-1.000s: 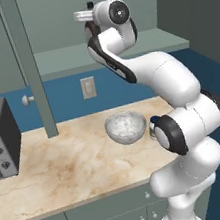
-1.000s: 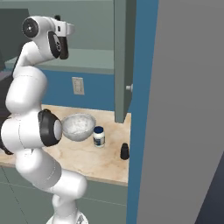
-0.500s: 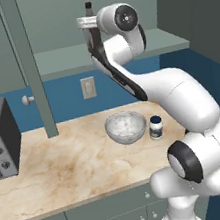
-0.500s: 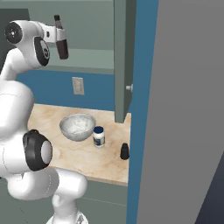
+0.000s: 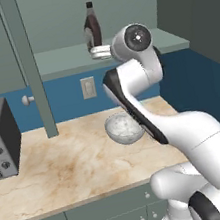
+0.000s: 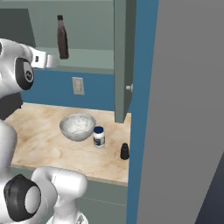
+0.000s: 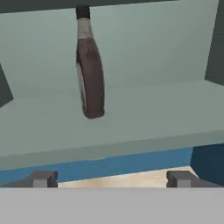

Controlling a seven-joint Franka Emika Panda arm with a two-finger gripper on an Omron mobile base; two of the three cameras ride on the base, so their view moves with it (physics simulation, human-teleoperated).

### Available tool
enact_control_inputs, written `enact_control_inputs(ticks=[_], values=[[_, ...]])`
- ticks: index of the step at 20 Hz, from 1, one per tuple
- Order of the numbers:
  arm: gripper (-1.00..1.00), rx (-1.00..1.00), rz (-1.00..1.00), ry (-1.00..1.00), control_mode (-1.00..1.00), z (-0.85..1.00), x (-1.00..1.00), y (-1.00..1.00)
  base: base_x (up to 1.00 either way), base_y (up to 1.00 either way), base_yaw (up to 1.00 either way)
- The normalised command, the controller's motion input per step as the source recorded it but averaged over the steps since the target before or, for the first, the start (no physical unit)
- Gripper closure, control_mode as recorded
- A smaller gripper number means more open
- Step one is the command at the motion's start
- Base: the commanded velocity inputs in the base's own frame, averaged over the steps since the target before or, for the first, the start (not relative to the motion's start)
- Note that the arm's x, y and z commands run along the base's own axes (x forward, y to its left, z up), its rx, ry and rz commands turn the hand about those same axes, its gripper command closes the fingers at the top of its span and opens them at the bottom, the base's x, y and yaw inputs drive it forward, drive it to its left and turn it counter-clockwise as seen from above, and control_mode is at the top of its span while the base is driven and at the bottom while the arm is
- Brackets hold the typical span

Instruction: There are various items on the counter. Only move the condiments/shakers into the cabinet.

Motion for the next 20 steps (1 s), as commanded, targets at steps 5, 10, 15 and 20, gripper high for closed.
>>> enact_control_inputs(ticks=[5,10,15,20], values=[[-1.00,0.00,-0.26,0.55,-1.00,-0.73,-0.91,-0.36,0.00,0.00,0.00],[-1.00,0.03,-0.09,0.46,-1.00,-0.45,0.09,-0.57,0.00,0.00,0.00],[-1.00,0.01,0.00,0.21,-1.00,-0.23,0.47,-0.52,0.00,0.00,0.00],[-1.00,0.00,0.01,0.01,-1.00,-0.57,0.20,-0.71,0.00,0.00,0.00]])
